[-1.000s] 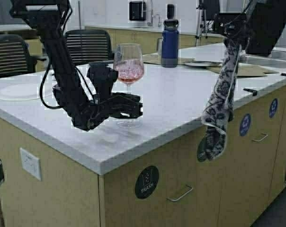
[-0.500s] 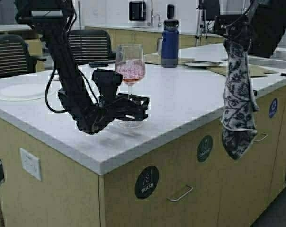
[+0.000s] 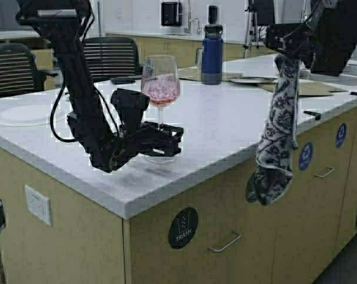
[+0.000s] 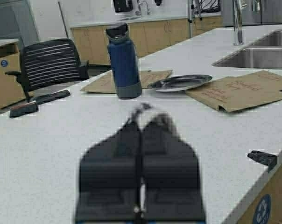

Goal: Get the cloth and wipe up the spill under the wine glass

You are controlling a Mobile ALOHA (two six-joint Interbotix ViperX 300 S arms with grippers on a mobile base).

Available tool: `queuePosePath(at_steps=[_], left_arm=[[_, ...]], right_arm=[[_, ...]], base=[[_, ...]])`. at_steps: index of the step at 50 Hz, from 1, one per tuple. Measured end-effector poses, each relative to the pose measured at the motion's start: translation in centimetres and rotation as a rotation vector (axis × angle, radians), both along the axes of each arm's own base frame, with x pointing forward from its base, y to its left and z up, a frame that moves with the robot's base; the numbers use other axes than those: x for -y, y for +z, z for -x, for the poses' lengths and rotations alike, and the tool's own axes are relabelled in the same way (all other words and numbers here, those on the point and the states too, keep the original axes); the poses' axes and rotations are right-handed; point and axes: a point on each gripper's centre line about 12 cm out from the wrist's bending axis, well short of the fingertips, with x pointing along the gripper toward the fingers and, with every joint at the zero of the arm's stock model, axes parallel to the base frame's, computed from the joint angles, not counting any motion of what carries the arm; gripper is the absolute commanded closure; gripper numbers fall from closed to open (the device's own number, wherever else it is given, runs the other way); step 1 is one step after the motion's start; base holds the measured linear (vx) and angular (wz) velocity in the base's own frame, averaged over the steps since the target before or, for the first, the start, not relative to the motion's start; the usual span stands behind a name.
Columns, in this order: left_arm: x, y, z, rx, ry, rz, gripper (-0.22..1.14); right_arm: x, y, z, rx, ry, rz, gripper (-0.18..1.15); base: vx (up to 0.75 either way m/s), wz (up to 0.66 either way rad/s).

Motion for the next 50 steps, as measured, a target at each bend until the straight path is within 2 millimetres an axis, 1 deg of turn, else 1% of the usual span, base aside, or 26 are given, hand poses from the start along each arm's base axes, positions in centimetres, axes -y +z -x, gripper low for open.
queuePosePath(at_steps=[5,10,20,24,31,34,37,42,50], left_arm=[[-0.4,-0.3,0.8,-0.01,0.007,0.003,0.16],[-1.4,-0.7,1.8,-0.032,0.047,0.011,0.16],[-3.1,0.3,3.2,-0.015,0.081,0.038,0.16],[-3.4,0.7,4.0,-0.012,0.082,0.045,0.16],[-4.1,1.9,5.8,0.001,0.079,0.06,0.16],[-4.7,2.5,6.9,0.0,0.083,0.062,0.16],[-5.1,3.1,8.0,-0.006,0.086,0.063,0.16],[-6.0,4.3,9.7,0.002,0.097,0.058,0.16],[-7.2,6.4,12.3,0.013,0.107,-0.001,0.16]], right_arm=[[0.0,0.0,0.0,-0.001,0.004,0.004,0.91],[-0.1,0.1,0.0,0.004,0.007,0.006,0.91],[-1.0,0.0,0.1,0.004,0.03,0.005,0.91],[-1.4,0.1,0.2,0.007,0.039,0.008,0.91],[-1.7,-0.1,0.6,0.006,0.048,0.01,0.91],[-1.9,-0.3,0.9,-0.001,0.056,0.016,0.91],[-2.1,-0.5,1.4,-0.012,0.066,0.024,0.91],[-2.6,-0.2,2.5,-0.017,0.089,0.033,0.91],[-3.2,0.5,4.1,-0.026,0.118,0.04,0.91]], base=[[0.0,0.0],[0.0,0.0],[0.0,0.0],[0.0,0.0],[0.0,0.0],[0.0,0.0],[0.0,0.0],[0.0,0.0],[0.0,0.0]])
